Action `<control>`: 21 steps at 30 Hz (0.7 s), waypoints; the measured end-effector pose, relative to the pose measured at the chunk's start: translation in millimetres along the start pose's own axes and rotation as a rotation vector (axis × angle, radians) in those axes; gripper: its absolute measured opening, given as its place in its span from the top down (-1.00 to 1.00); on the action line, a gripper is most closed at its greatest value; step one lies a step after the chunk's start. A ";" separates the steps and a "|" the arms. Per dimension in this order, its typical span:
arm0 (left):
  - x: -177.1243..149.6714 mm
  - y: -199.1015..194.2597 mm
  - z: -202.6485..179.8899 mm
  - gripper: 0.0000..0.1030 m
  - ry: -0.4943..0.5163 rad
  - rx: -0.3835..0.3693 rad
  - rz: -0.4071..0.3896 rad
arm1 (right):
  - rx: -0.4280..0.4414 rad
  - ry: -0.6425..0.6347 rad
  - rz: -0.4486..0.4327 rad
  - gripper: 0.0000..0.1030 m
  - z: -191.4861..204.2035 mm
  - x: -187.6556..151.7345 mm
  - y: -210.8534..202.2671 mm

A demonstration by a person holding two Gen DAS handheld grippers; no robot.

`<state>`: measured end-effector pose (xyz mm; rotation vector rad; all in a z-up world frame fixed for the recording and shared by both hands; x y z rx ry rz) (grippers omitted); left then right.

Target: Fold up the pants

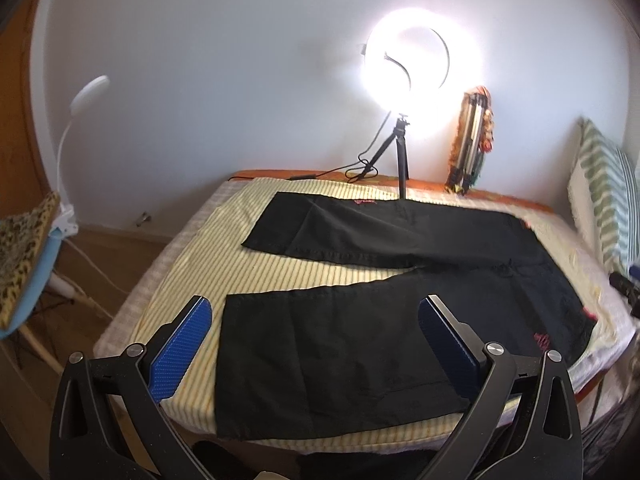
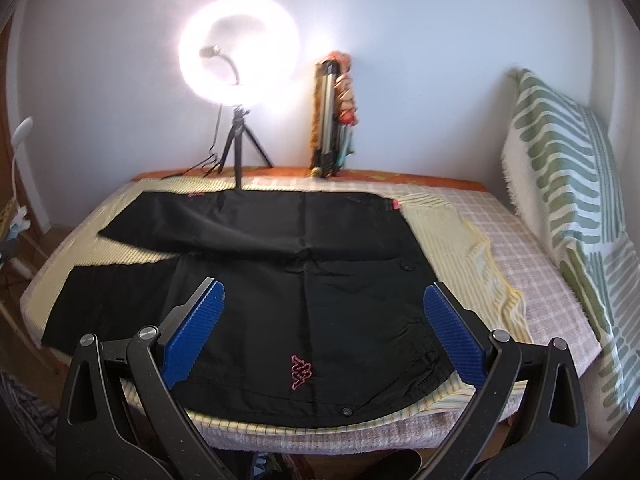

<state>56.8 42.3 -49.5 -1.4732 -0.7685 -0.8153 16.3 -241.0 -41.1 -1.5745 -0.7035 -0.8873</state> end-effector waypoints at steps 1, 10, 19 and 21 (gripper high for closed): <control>-1.9 3.1 -0.2 -0.92 0.016 -0.001 0.011 | 0.004 -0.022 0.007 -0.98 1.1 -1.8 2.2; -23.9 30.0 -8.4 -0.38 0.067 -0.086 0.134 | 0.095 -0.164 0.107 -0.97 15.3 -28.0 22.3; -39.1 39.5 -20.4 0.13 0.131 -0.147 0.194 | 0.333 -0.413 0.281 -0.23 68.8 -71.0 40.9; -42.1 41.8 -22.8 0.22 0.145 -0.157 0.205 | 0.357 -0.473 0.313 -0.09 83.3 -82.0 48.0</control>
Point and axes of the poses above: each gripper's, at about its wrist camera, not at the fingertips, and y roughly the way its jaws point, z to its left, x to its top, the point moved 3 cm from there along y, roughly the way its jaws point, and after that the axes turned 4 degrees about -z, right-handed, at the moved point
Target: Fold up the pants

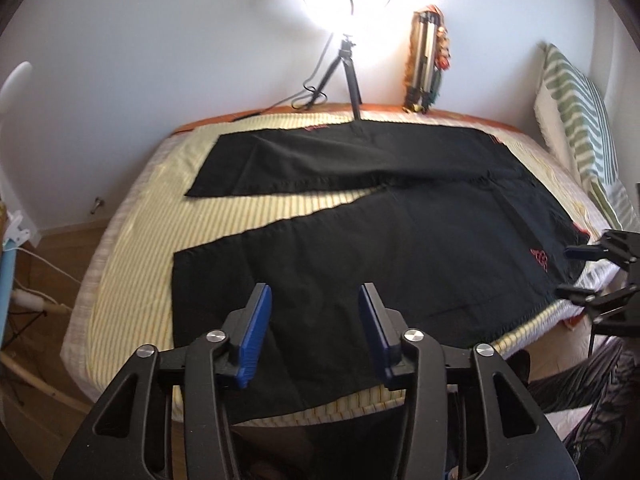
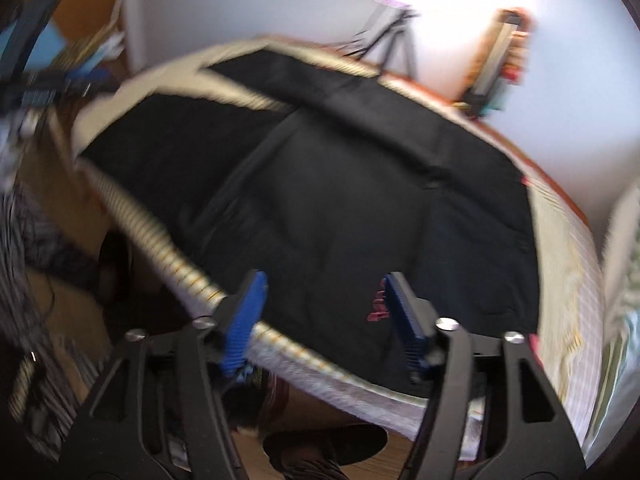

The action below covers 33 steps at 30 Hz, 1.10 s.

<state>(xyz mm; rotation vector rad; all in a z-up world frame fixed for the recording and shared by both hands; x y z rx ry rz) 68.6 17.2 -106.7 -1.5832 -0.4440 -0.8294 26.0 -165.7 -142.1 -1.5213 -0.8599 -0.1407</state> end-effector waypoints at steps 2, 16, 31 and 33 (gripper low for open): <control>-1.7 3.6 -0.8 0.24 0.009 -0.003 0.010 | 0.037 -0.036 0.027 -0.05 13.5 -0.7 12.4; -11.0 18.7 0.8 0.24 0.048 -0.027 0.079 | 0.102 -0.185 0.147 -0.05 50.4 0.6 52.1; -27.0 15.4 -31.4 -0.04 0.214 -0.145 0.120 | 0.107 -0.205 0.139 0.84 45.4 19.4 49.2; -34.5 18.8 -40.1 -0.04 0.257 -0.163 0.147 | 0.105 -0.162 0.115 0.84 37.0 28.6 44.1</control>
Point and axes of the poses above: each gripper's, at about its wrist camera, not at the fingertips, and y roughly the way its jaws point, z to its left, x to its top, the point moved 3 cm from there along y, roughly the way its jaws point, and after that the axes turned 4 degrees about -z, right-handed, at the moved point
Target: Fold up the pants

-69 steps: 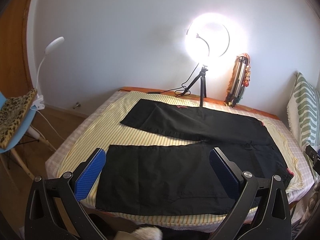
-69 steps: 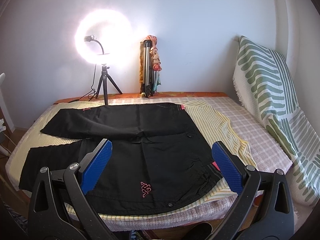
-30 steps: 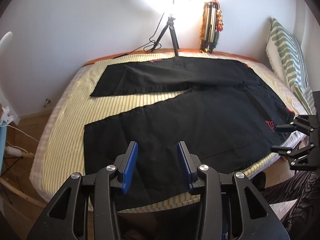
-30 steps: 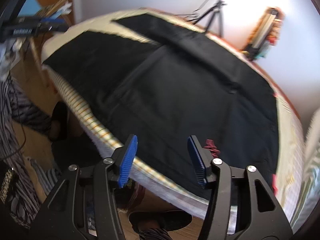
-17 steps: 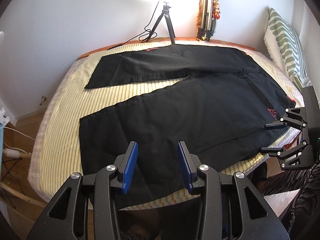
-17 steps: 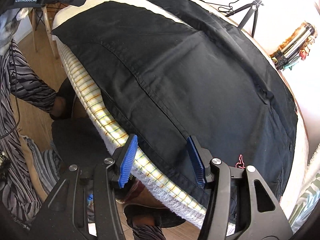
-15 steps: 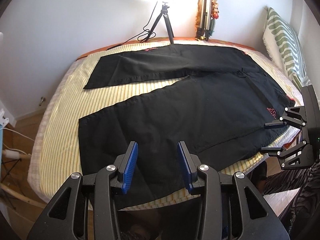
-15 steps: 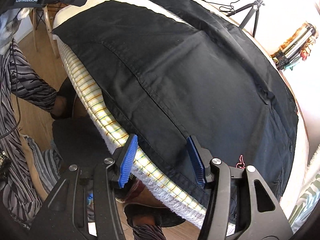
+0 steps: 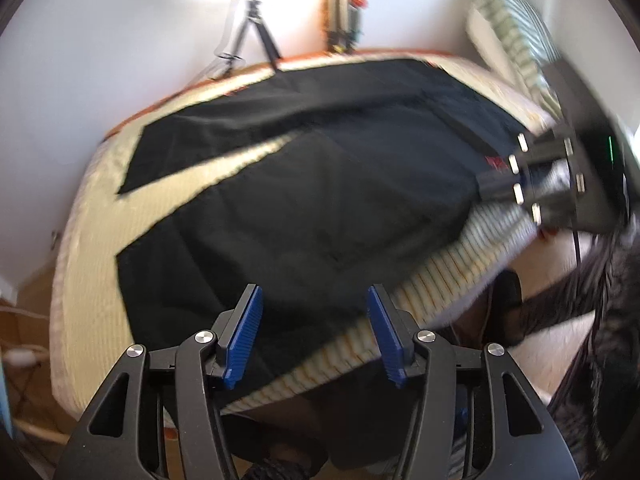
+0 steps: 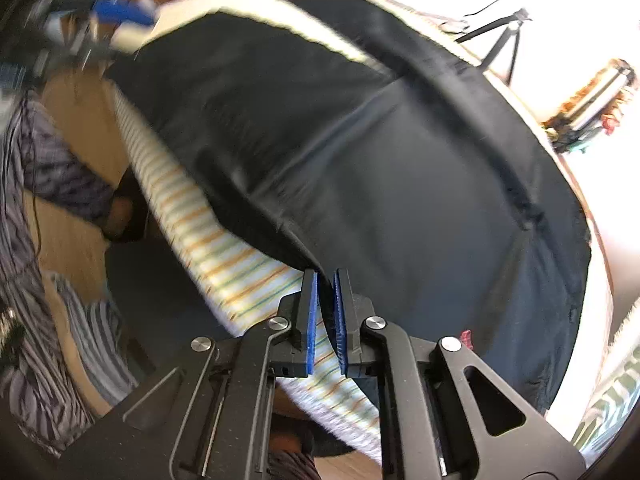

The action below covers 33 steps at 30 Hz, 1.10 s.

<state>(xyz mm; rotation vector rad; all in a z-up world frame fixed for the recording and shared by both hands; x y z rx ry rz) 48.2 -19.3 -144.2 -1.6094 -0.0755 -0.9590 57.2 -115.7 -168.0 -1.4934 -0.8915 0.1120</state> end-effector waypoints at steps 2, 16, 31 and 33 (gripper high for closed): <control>-4.7 9.5 -8.2 -0.04 0.048 0.001 0.025 | 0.012 0.033 -0.017 0.85 -8.0 7.4 -5.3; 12.8 37.5 19.6 0.88 -0.020 0.064 0.021 | 0.054 0.122 -0.061 0.85 -28.5 11.1 -15.0; 39.4 34.1 31.6 0.89 -0.028 0.062 -0.061 | -0.179 0.018 0.066 -0.18 -36.5 -60.0 -15.9; 39.8 33.0 33.0 0.89 -0.036 0.061 -0.070 | -0.231 -0.008 0.071 0.34 -42.0 -65.1 -16.7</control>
Point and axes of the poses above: each gripper's, at about its wrist camera, not at the fingertips, and y roughly the way its jaws point, z to its left, x to its top, the point moved 3 cm from there along y, roughly the way its jaws point, and after that the axes turned 4 degrees about -z, right-handed, at the moved point
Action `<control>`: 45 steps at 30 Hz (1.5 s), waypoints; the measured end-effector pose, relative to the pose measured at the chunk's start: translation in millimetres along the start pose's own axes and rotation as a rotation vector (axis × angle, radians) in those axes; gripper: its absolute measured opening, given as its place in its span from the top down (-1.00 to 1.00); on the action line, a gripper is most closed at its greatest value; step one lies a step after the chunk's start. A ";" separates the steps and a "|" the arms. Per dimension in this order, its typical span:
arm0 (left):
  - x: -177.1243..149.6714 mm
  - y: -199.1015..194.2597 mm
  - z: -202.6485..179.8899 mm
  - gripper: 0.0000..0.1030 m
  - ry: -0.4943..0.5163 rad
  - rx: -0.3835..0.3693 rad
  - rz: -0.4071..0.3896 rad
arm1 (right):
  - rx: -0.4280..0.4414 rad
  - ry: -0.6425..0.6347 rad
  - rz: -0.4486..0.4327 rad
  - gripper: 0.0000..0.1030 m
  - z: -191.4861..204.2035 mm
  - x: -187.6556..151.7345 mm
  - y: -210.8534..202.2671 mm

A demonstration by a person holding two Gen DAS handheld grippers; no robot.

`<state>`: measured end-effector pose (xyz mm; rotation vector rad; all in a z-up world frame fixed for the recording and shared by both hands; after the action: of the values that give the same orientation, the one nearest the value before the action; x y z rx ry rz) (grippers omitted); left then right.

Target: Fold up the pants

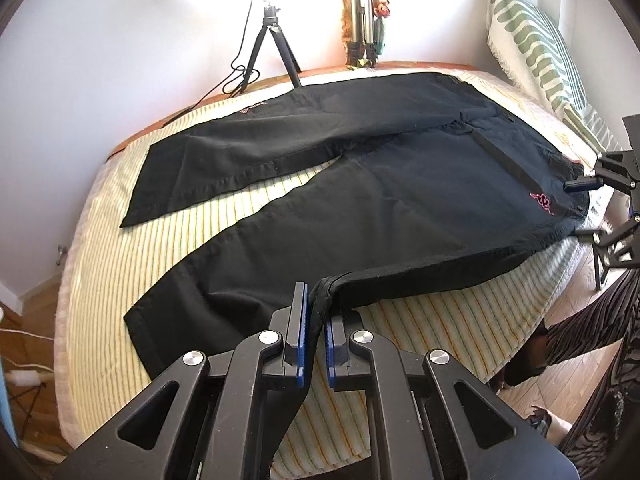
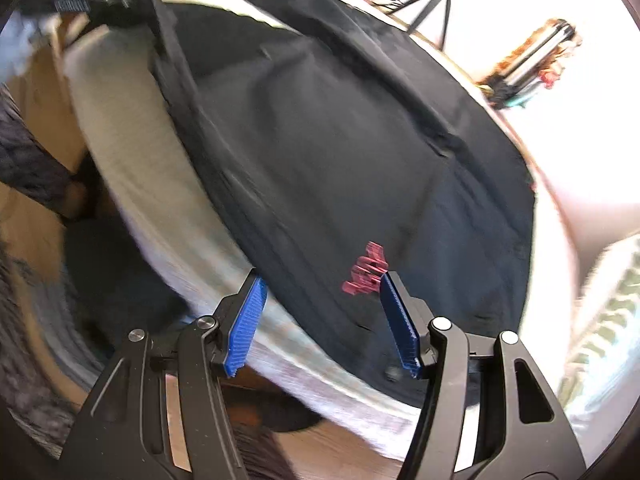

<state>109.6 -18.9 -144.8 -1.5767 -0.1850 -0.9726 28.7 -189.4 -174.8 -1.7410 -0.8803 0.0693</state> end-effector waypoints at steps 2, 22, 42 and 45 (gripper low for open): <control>2.5 -0.7 0.5 0.91 -0.004 0.004 -0.010 | 0.001 0.028 -0.002 0.96 -7.9 1.9 -2.0; 129.7 -7.6 65.9 0.93 0.028 0.108 -0.210 | -0.340 -0.057 -0.278 0.96 -144.3 187.5 -56.1; 193.3 191.4 148.4 0.77 -0.053 0.026 0.054 | -0.299 -0.118 -0.029 0.96 -214.4 266.3 217.4; 196.7 188.1 161.4 0.44 -0.119 -0.010 0.039 | -0.278 -0.112 0.008 0.96 -212.0 264.7 244.7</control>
<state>425.8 -5.9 -143.7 -1.6430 -0.2316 -0.8511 443.9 -228.2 -204.9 -2.0149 -1.0023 0.0520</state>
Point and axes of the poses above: each gripper's, at about its wrist camera, not at the fingertips, and y roughly the way its jaws point, z to its left, x to its top, the point moved 3 cm from there along y, roughly the way its jaws point, and after that the axes turned 4 degrees about -z, right-handed, at the moved point
